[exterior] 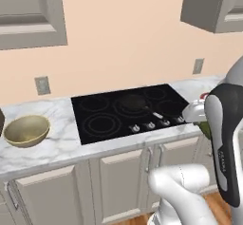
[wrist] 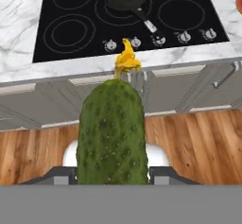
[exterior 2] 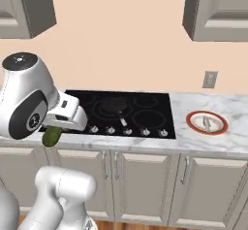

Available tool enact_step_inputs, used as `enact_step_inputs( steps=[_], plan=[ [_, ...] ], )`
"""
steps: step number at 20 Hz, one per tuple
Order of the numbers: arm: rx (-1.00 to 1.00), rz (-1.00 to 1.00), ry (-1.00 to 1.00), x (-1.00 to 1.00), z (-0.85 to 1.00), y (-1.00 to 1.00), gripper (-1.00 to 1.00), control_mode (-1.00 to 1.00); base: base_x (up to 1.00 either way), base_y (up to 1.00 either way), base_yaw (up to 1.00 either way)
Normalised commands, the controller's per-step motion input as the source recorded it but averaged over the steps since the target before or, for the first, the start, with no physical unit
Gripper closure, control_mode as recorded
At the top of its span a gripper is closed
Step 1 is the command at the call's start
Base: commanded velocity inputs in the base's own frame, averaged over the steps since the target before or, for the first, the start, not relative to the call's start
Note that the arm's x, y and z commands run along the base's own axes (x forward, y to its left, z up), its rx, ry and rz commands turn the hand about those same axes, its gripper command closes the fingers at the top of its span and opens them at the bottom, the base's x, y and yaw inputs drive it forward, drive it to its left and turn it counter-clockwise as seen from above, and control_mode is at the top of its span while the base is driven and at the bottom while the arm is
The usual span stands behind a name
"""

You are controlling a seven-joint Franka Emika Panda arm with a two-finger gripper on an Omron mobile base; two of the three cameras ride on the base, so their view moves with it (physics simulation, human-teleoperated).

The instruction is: Place the fish on the plate and place the cucumber on the same plate.

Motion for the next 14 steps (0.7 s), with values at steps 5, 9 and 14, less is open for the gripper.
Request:
enact_step_inputs(
  steps=[5,9,14],
  plan=[
    [0.0,0.0,0.0,0.0,0.0,0.0,1.0,1.0,0.86,-1.0,-0.08],
    [0.0,0.0,0.0,0.0,0.0,0.0,1.0,1.0,0.94,-1.0,0.15],
    [0.0,0.0,0.0,0.0,0.0,0.0,1.0,1.0,0.13,-1.0,0.05]
  ],
)
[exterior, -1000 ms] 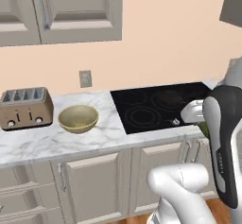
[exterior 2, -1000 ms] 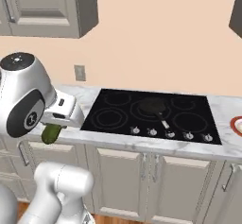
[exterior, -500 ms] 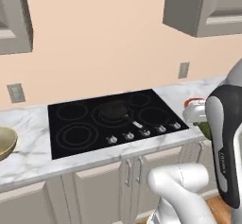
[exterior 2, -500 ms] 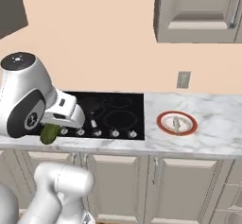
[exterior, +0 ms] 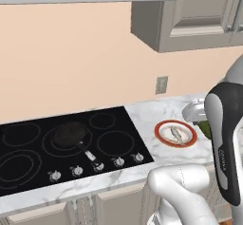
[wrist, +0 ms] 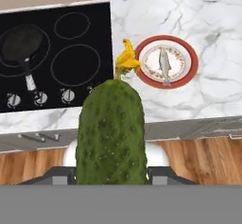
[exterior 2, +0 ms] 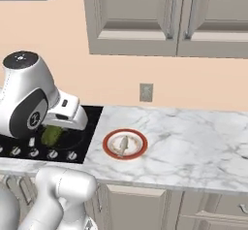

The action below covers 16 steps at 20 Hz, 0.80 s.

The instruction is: Place the fish on the plate and place the cucumber on the same plate.

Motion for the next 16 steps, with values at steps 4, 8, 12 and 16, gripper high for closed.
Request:
enact_step_inputs(
  steps=[4,8,12,16],
  plan=[
    [0.0,0.0,0.0,0.0,0.0,0.0,1.0,1.0,0.34,-1.0,0.04],
    [0.0,0.0,0.0,0.0,0.0,0.0,1.0,1.0,0.43,-0.55,0.02],
    [0.0,0.0,0.0,0.0,0.0,0.0,1.0,1.0,0.02,0.0,-0.03],
    [0.0,0.0,0.0,0.0,0.0,0.0,1.0,1.0,0.0,0.0,0.0]
  ],
)
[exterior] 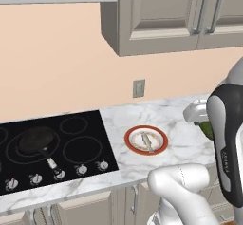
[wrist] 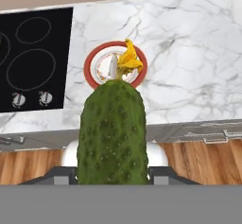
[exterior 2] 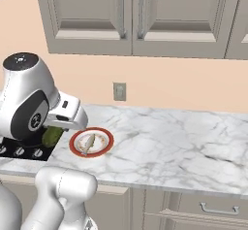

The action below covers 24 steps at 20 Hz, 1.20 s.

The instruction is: Place the fish on the plate and place the cucumber on the same plate.

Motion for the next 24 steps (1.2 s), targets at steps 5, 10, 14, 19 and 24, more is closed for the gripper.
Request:
enact_step_inputs(
  steps=[5,10,14,19,24],
  plan=[
    [0.0,0.0,0.0,0.0,0.0,0.0,1.0,1.0,0.0,0.0,0.0],
    [0.0,-0.02,0.01,0.16,-0.03,0.04,1.0,-1.0,0.0,0.0,0.0],
    [0.0,-0.11,0.01,0.64,-0.14,0.11,1.0,-1.0,0.0,0.0,0.0],
    [0.0,0.0,0.0,0.39,-0.57,0.0,1.0,-1.0,0.0,0.0,0.0],
    [0.0,0.0,0.0,0.58,-0.98,0.0,1.0,-1.0,0.0,0.0,0.0]
  ],
)
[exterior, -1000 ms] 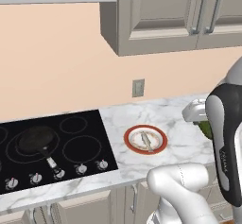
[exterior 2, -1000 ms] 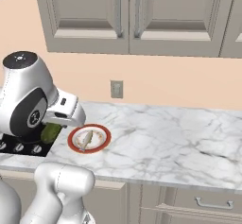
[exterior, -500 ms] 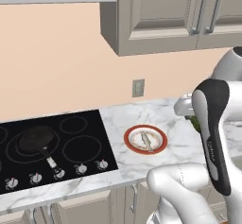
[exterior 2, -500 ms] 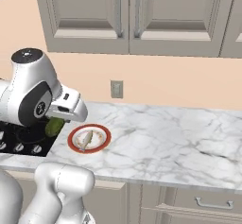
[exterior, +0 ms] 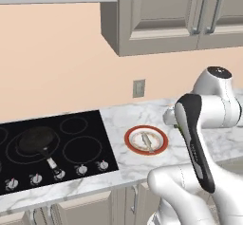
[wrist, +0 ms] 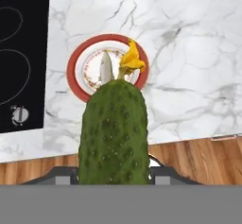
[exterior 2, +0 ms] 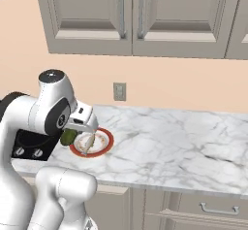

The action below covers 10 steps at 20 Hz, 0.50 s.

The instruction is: Place the fish on the plate and place the cucumber on the same plate.

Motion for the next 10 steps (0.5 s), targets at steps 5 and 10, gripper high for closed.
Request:
enact_step_inputs(
  steps=[5,10],
  plan=[
    [0.0,0.0,0.02,0.96,-0.39,0.0,1.0,-1.0,0.0,0.0,0.0],
    [0.0,0.02,0.0,0.74,-0.02,0.0,1.0,-1.0,0.0,0.0,0.0]
  ],
)
